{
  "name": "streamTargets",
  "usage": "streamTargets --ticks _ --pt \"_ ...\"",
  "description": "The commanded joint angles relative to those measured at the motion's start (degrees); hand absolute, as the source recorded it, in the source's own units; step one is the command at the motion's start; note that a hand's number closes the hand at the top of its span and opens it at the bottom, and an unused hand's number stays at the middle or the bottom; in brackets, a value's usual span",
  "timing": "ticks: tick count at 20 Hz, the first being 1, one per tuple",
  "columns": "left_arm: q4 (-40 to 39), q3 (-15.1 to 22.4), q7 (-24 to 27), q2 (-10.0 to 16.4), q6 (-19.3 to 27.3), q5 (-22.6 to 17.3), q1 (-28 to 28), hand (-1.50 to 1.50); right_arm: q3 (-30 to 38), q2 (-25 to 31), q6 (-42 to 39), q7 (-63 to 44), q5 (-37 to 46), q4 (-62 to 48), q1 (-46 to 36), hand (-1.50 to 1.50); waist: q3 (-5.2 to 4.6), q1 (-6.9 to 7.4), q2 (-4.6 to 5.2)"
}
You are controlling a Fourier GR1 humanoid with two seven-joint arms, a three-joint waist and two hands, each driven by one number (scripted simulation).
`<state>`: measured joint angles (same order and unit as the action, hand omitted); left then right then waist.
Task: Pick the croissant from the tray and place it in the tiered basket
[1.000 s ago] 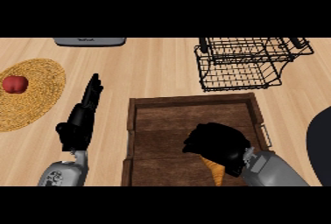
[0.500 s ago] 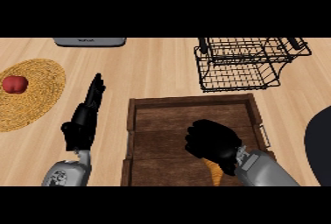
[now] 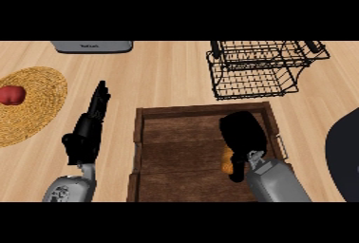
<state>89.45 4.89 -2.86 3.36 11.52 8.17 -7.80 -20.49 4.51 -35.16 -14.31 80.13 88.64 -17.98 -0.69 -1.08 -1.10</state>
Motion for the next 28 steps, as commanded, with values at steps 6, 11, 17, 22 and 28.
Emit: streamTargets --ticks 6,11,17,22,28 --pt "-0.9 0.4 -1.2 -0.2 -1.1 -0.1 -2.0 0.00 0.2 -4.4 -3.6 -31.7 -2.0 6.4 -9.3 1.50 0.65 1.33 0.94" --pt "-1.5 -0.2 2.5 0.1 -1.1 -0.4 1.2 0.00 1.0 -4.5 -8.2 -39.2 -4.4 17.2 -15.4 1.50 0.63 1.18 0.79" --pt "-0.1 -0.3 -1.8 -0.6 -0.5 0.0 -2.7 0.00 9.4 -4.5 -20.8 -44.4 -10.6 24.1 -28.2 1.50 0.63 0.97 0.67" --pt "1.2 -0.8 0.1 1.1 -2.4 -0.9 0.8 0.00 20.2 -4.5 -23.9 -42.2 -11.2 18.6 -38.5 1.50 0.62 1.30 0.76" --pt "3.0 2.6 -3.3 -1.5 -1.1 1.2 0.0 0.00 28.7 -4.5 -10.9 -44.9 -19.6 10.3 -45.2 1.50 0.67 2.21 0.97"
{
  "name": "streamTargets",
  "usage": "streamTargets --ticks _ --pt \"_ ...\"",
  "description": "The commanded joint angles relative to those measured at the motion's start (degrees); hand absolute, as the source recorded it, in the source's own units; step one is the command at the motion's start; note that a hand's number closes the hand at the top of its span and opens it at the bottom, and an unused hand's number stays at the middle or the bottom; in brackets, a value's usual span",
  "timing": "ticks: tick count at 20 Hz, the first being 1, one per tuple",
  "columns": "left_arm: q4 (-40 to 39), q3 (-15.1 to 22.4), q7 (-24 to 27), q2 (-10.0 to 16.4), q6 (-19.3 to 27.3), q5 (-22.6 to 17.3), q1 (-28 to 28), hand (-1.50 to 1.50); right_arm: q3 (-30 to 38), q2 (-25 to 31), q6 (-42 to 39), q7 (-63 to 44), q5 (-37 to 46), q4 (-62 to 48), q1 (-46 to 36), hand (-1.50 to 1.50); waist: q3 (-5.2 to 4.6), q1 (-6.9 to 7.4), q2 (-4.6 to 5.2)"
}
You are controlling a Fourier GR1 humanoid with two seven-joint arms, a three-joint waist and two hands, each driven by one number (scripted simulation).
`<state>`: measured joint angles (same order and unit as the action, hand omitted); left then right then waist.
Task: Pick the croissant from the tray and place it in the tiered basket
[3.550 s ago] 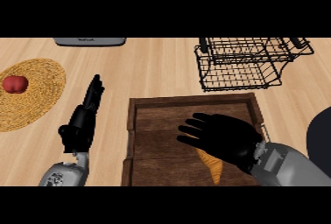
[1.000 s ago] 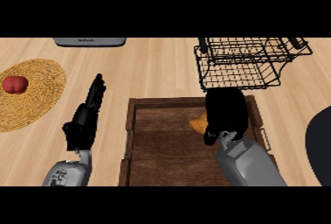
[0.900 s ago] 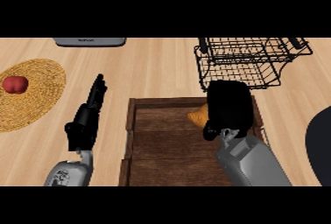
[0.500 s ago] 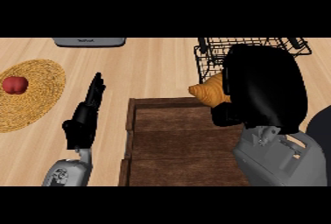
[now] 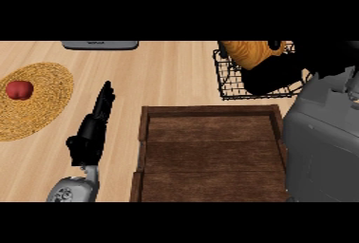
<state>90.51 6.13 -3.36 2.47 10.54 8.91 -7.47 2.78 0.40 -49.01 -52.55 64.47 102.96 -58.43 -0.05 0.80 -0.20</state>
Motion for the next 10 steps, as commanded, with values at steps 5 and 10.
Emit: streamTargets --ticks 5,10 --pt "-0.7 0.9 -2.8 -1.7 1.7 2.0 -2.5 0.00 5.1 2.2 8.6 -1.0 0.9 -16.2 -8.8 1.50 0.02 0.03 0.36" --pt "-0.1 -1.7 -1.1 0.9 -1.7 -1.1 -1.8 0.00 4.0 5.1 14.0 1.4 3.6 -23.5 -9.6 1.50 0.01 0.04 0.40"
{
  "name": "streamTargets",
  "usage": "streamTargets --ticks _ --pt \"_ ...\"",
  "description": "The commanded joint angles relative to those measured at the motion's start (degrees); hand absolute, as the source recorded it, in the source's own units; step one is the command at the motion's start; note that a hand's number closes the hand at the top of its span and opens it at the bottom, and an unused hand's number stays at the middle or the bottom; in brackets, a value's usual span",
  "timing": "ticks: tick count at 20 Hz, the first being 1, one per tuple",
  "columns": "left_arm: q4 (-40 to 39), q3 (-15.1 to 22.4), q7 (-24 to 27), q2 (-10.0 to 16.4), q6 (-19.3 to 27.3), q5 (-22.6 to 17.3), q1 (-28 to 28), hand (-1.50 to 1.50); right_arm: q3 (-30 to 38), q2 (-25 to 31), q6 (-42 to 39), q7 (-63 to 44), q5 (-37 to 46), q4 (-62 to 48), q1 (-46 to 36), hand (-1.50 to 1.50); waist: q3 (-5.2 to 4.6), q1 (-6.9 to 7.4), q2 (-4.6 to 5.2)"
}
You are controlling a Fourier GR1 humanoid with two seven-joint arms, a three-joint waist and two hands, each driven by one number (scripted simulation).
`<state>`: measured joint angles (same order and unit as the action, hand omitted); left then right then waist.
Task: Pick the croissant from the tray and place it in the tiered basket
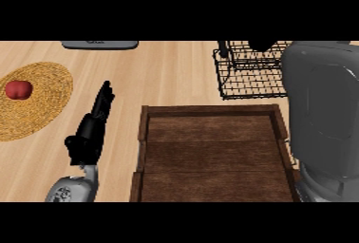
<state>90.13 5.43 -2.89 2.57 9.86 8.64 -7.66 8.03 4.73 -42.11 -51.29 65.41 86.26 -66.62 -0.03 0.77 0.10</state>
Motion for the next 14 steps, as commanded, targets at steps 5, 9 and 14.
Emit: streamTargets --ticks 5,9,14 --pt "-0.9 -1.1 2.1 0.9 -0.5 -0.2 0.9 0.00 0.9 7.4 8.4 7.1 1.5 -11.5 -0.3 1.50 0.00 -0.14 0.02" --pt "0.9 2.2 -2.3 -2.0 1.9 2.2 -1.8 0.00 1.0 11.9 13.8 12.5 3.4 -23.9 -4.2 1.50 0.01 0.48 0.24" --pt "-3.9 0.2 2.8 -1.4 1.5 1.3 -1.2 0.00 6.2 7.8 20.4 8.1 1.0 -23.7 0.2 1.50 0.00 0.01 0.33"
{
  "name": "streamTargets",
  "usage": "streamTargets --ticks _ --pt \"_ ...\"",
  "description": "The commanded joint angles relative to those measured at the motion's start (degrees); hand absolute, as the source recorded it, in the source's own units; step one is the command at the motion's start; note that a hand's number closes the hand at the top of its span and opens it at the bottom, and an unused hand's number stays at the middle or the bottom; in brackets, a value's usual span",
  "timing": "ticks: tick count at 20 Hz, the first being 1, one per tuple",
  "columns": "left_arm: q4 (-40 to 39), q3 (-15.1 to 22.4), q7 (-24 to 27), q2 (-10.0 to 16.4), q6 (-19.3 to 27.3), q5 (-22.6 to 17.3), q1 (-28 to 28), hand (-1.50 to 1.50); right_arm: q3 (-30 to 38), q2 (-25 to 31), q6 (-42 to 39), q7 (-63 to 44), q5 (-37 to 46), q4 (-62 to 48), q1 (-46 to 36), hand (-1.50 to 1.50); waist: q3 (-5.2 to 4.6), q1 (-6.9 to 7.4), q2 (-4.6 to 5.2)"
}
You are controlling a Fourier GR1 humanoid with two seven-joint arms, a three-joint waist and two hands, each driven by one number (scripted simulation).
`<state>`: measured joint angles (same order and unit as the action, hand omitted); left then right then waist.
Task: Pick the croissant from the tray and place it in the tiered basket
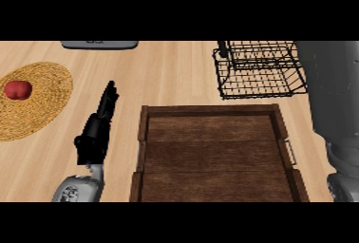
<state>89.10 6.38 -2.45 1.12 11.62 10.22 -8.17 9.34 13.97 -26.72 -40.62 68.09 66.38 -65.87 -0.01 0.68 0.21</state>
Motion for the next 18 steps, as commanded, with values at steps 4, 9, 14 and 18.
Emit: streamTargets --ticks 4,9,14,18 --pt "-2.5 -2.3 0.3 1.2 -1.8 -1.9 -2.2 0.00 9.4 -1.1 8.4 0.3 -6.8 -3.2 3.0 -1.50 0.01 -0.52 -0.02" --pt "1.7 0.5 -1.9 -0.2 -0.5 0.2 0.7 0.00 13.5 -1.6 15.3 2.6 -11.2 -3.9 2.7 -1.50 0.03 -0.04 -0.11" --pt "0.8 -1.8 0.1 1.4 -1.5 -1.2 0.5 0.00 18.2 -0.6 23.6 1.3 -13.1 3.1 5.3 -1.50 0.04 -0.73 -0.26" --pt "3.8 -1.3 -2.6 1.3 -0.5 -0.2 2.1 0.00 22.5 5.3 17.7 -5.2 -15.7 8.6 4.7 -1.50 0.04 -1.46 -0.69"
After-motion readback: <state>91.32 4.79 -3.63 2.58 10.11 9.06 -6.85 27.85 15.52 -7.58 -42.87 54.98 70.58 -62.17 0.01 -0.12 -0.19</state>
